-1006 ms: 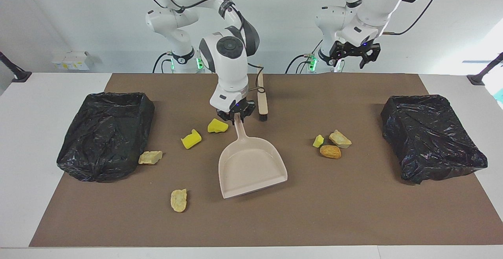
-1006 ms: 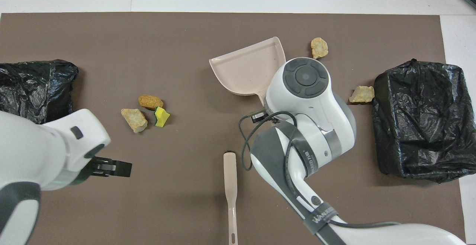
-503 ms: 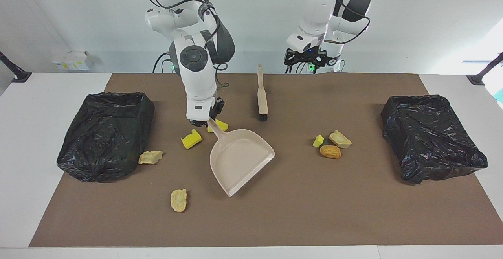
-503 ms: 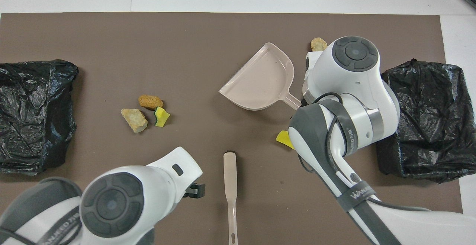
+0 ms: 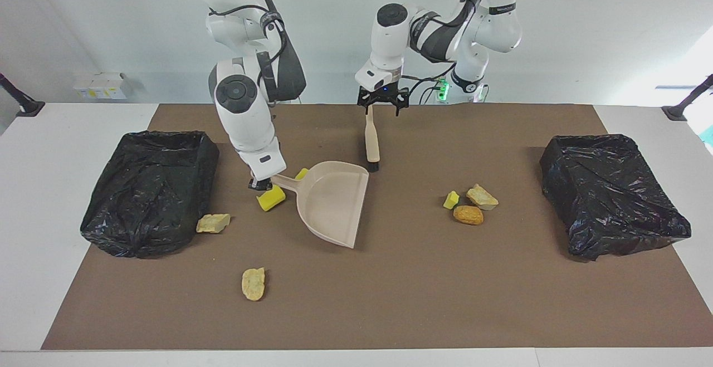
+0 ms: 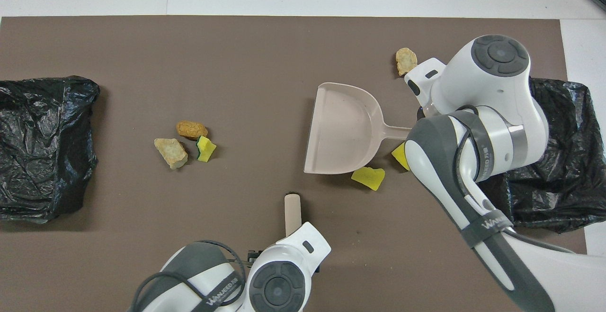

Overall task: Sweep and dump trash in bin
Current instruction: 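Drag the dustpan with the right gripper while the left gripper grasps the brush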

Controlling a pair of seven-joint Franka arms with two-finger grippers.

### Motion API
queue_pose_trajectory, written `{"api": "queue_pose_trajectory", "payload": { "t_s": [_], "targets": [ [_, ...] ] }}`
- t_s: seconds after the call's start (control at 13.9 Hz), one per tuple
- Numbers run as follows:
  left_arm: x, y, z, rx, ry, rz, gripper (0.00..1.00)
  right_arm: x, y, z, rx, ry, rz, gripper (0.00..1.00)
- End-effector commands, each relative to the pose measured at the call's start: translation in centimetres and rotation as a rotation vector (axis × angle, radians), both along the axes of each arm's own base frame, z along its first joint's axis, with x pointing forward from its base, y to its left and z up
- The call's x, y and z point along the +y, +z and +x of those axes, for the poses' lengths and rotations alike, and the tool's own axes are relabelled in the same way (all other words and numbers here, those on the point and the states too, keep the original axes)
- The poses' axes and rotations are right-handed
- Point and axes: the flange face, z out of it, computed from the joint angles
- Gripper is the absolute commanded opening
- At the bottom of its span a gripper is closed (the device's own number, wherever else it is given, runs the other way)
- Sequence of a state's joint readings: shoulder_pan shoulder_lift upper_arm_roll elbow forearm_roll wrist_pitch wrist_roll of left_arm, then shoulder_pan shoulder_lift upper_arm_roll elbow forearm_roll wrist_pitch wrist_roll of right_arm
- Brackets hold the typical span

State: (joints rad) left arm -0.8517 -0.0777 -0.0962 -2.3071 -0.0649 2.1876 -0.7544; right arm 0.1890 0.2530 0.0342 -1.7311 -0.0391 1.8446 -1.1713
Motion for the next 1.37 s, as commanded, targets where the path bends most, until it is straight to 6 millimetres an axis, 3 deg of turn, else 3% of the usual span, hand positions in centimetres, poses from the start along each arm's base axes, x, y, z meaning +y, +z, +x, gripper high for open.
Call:
{"api": "queue_pose_trajectory", "payload": {
  "t_s": [0.0, 0.07, 0.29, 0.65, 0.72, 0.79, 0.86, 0.93, 1.01, 1.29],
  "targets": [
    [0.0, -2.2, -1.8, -0.01, -0.002, -0.02, 1.0, 1.2, 0.1, -1.1, -0.009, 0.158, -0.063, 0.0],
    [-0.2, -2.5, -2.4, -0.006, -0.006, -0.015, 1.0, 2.3, 0.1, -1.7, -0.02, 0.195, -0.089, 0.0],
    [-1.6, -4.3, -5.9, 0.016, -0.034, 0.021, 1.0, 2.1, -0.3, -2.1, -0.033, 0.212, -0.108, 0.0],
    [-2.0, -3.9, -6.0, 0.018, -0.042, 0.025, 1.0, 1.9, -0.8, -2.6, -0.041, 0.209, -0.106, 0.0],
    [-1.9, -3.8, -5.8, 0.017, -0.039, 0.022, 0.91, 1.8, -0.7, -2.6, -0.043, 0.206, -0.106, 0.0],
    [-1.9, -3.4, -5.8, 0.014, -0.04, 0.017, 0.55, 1.8, -0.7, -2.6, -0.043, 0.204, -0.106, 0.0],
    [-1.7, -3.1, -5.5, 0.019, -0.045, 0.024, 0.27, 1.8, -0.8, -2.7, -0.041, 0.202, -0.105, 0.0],
    [-1.8, -2.6, -5.3, 0.024, -0.049, 0.029, 0.06, 1.8, -0.9, -2.8, -0.04, 0.201, -0.105, 0.0],
    [-1.6, -2.2, -5.0, 0.035, -0.054, 0.043, 0.0, 1.9, -0.9, -2.8, -0.04, 0.2, -0.104, 0.0],
    [-0.7, -0.8, -3.8, 0.051, -0.064, 0.056, 0.0, 2.2, -0.9, -2.9, -0.043, 0.177, -0.105, 0.0]
  ]
}}
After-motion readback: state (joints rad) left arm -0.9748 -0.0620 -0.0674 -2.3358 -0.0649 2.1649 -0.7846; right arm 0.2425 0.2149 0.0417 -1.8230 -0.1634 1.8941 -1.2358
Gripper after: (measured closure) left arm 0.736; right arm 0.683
